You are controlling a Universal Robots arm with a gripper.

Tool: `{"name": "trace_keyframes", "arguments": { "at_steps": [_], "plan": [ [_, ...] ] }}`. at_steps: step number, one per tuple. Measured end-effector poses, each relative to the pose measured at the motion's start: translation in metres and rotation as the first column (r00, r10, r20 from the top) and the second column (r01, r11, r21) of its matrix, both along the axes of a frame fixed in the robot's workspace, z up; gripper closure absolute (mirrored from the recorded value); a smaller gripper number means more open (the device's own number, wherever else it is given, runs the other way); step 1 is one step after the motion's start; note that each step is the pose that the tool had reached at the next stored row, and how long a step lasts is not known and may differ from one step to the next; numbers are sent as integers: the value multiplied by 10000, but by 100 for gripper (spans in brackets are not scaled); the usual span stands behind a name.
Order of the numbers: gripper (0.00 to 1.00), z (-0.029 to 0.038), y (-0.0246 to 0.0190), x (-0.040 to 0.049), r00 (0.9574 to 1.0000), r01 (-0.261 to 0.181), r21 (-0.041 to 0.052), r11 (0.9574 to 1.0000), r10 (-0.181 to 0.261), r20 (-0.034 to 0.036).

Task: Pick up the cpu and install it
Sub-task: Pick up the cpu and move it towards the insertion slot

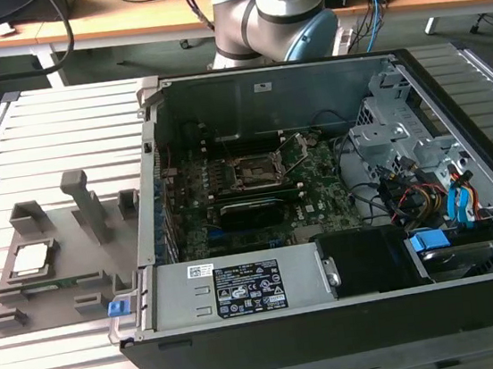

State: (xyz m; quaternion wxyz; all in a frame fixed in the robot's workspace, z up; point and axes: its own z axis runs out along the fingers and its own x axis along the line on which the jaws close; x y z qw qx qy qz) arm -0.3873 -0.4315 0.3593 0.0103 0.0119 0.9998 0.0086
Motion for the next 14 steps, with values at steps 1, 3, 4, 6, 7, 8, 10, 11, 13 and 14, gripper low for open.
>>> {"name": "trace_keyframes", "arguments": {
  "at_steps": [1, 3, 4, 6, 7, 8, 10, 11, 13, 14],
  "plan": [
    [40, -14, 0, 0, 10000, 0, 0, 10000, 0, -1],
    [40, -49, 0, 0, 10000, 0, 0, 10000, 0, 0],
    [40, -59, 0, 0, 10000, 1, 0, 10000, -1, 0],
    [40, -88, 0, 0, 10000, 0, 0, 10000, 0, -1],
    [40, -100, 0, 0, 10000, 0, 0, 10000, 0, 0],
    [40, -119, 0, 0, 10000, 0, 0, 10000, 0, -1],
    [40, -142, 0, 0, 10000, 0, 0, 10000, 0, -1],
    [40, -149, 0, 0, 10000, 0, 0, 10000, 0, 0],
    [40, -188, 0, 0, 10000, 0, 0, 10000, 0, 0],
    [40, -205, 0, 0, 10000, 1, 0, 10000, -1, 0]
  ]
}}
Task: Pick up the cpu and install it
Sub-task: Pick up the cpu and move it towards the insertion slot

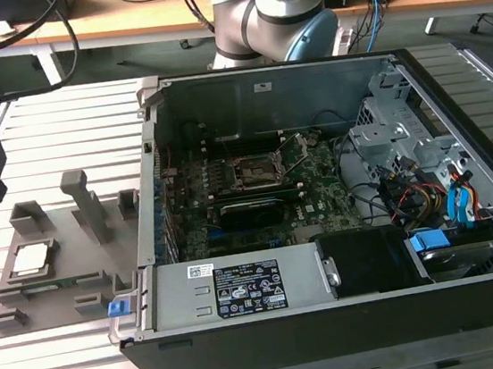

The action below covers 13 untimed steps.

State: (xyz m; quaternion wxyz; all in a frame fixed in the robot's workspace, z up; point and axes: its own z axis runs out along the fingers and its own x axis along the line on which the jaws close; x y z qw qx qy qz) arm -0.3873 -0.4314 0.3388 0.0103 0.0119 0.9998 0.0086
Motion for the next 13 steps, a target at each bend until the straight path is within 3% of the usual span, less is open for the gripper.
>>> {"name": "trace_keyframes", "arguments": {
  "at_steps": [13],
  "plan": [
    [40, -181, 0, 0, 10000, 0, 0, 10000, 0, 0]
  ]
}}
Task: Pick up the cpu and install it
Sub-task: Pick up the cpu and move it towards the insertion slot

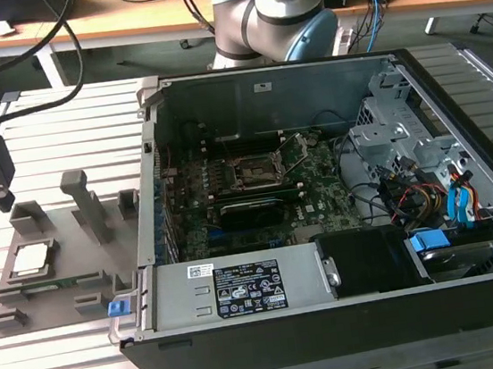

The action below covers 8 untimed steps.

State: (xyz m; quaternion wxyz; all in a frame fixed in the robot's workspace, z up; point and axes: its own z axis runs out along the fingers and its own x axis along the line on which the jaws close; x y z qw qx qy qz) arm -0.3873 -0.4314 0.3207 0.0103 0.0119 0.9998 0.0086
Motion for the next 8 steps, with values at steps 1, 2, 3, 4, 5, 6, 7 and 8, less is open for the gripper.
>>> {"name": "trace_keyframes", "arguments": {
  "at_steps": [1, 2, 3, 4, 5, 6, 7, 8],
  "plan": [
    [40, -12, 0, 0, 10000, 0, 0, 10000, 0, 0],
    [40, -25, 0, 0, 10000, 0, 0, 10000, 0, 0],
    [40, -40, 0, 0, 10000, 0, 0, 10000, 0, 0],
    [40, -53, 0, 0, 10000, 0, 0, 10000, 0, 0],
    [40, -63, 0, 0, 10000, 0, 0, 10000, 0, 0],
    [40, -70, 0, 0, 10000, 0, -1, 10000, 0, -1],
    [40, -86, 0, 0, 10000, 0, 0, 10000, 0, 0],
    [40, -97, 0, 0, 10000, 0, 0, 10000, 0, -1]
  ]
}}
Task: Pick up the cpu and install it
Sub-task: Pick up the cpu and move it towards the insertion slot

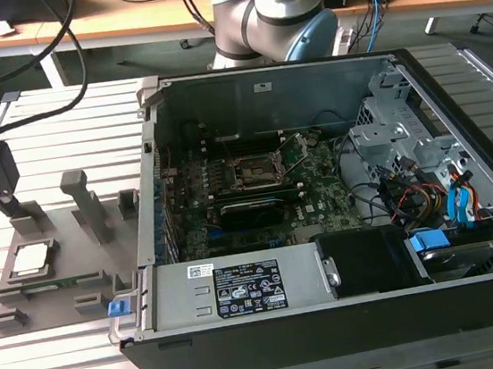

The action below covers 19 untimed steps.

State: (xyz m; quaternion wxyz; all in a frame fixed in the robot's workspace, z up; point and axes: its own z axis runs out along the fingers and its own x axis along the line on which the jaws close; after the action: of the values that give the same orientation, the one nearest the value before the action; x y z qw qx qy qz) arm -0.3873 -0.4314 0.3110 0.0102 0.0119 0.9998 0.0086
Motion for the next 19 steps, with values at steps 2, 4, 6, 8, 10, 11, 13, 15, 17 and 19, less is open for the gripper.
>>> {"name": "trace_keyframes", "arguments": {
  "at_steps": [2, 4, 6, 8, 10, 11, 13, 15, 17, 19],
  "plan": [
    [40, -32, 0, 0, 10000, 0, 0, 10000, 0, 0],
    [40, -52, 0, 0, 10000, 0, 0, 10000, 0, 1],
    [40, -75, 0, 0, 10000, 0, 0, 10000, 0, 1],
    [40, -95, 0, 0, 10000, 0, 0, 10000, 0, 1],
    [40, -132, 0, 0, 10000, -1, 0, 10000, 1, 0],
    [40, -147, 0, 0, 10000, 0, 0, 10000, 0, 0],
    [40, -170, 0, 0, 10000, 0, 0, 10000, 0, 1],
    [40, -200, 0, 0, 10000, 0, 0, 10000, 0, 0],
    [40, -224, 0, 0, 10000, 1, 0, 10000, -1, 0],
    [40, -245, 0, 0, 10000, 0, 0, 10000, 0, 0]
  ]
}}
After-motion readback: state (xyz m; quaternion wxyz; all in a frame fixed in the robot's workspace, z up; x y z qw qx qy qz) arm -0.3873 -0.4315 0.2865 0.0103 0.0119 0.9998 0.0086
